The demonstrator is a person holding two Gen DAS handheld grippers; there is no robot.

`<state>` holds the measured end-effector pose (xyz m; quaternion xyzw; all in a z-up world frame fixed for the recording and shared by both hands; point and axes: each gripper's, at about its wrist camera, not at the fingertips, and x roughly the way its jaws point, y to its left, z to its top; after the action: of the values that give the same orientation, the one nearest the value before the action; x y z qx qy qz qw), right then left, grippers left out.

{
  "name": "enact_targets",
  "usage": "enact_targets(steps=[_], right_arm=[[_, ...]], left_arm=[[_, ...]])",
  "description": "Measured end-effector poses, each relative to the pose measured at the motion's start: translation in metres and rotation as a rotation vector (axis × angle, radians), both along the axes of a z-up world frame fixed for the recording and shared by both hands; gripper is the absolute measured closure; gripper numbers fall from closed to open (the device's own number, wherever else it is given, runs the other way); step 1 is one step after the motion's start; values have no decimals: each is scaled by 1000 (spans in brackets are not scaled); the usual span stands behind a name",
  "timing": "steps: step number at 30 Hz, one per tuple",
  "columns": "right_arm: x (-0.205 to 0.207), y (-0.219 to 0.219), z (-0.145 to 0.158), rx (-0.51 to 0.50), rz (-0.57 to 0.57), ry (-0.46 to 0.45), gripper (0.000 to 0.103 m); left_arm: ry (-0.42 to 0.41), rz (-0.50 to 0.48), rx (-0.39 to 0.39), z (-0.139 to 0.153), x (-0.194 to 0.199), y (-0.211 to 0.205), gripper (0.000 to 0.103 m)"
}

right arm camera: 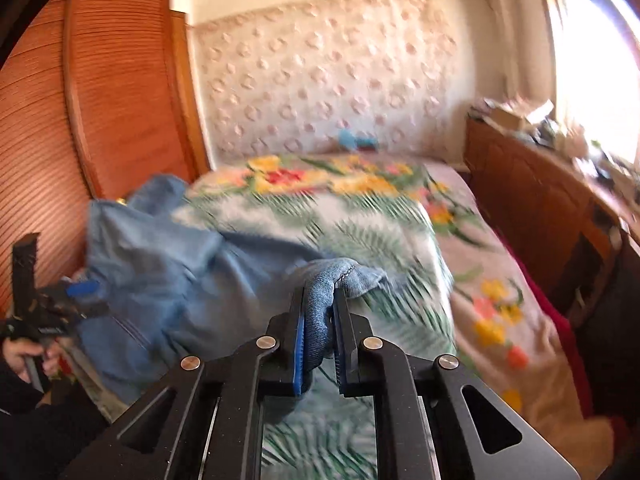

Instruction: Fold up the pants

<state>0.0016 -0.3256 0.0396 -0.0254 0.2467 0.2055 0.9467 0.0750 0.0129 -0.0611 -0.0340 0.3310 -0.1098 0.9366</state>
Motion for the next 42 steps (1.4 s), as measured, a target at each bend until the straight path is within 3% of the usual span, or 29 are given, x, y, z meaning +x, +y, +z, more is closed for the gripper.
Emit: enact_targets(steps=[10,17,25,30,38,40,42], right_arm=[[-12,113,58,-51,296,-142,91],[-15,182,52,-75,455,-109,91],[21,193,46,-95,430,-44,66],[30,195,35,-119,389,-8,63],[46,192,-3,-127,324,131,61],[46,194,-12,-126,319,160,61],[45,200,-21,-125,316,187,61]], left_arm=[[-74,59,-25,26,-20,34,19],[-77,113,-41,27,-27,57,19],[-63,123,-54,18,-28,66,19],[-43,101,-55,12,-24,57,19],[-18,37,-30,3,-19,39,19],[-6,15,-28,-3,-18,36,26],[11,3,-24,-9,-15,34,45]])
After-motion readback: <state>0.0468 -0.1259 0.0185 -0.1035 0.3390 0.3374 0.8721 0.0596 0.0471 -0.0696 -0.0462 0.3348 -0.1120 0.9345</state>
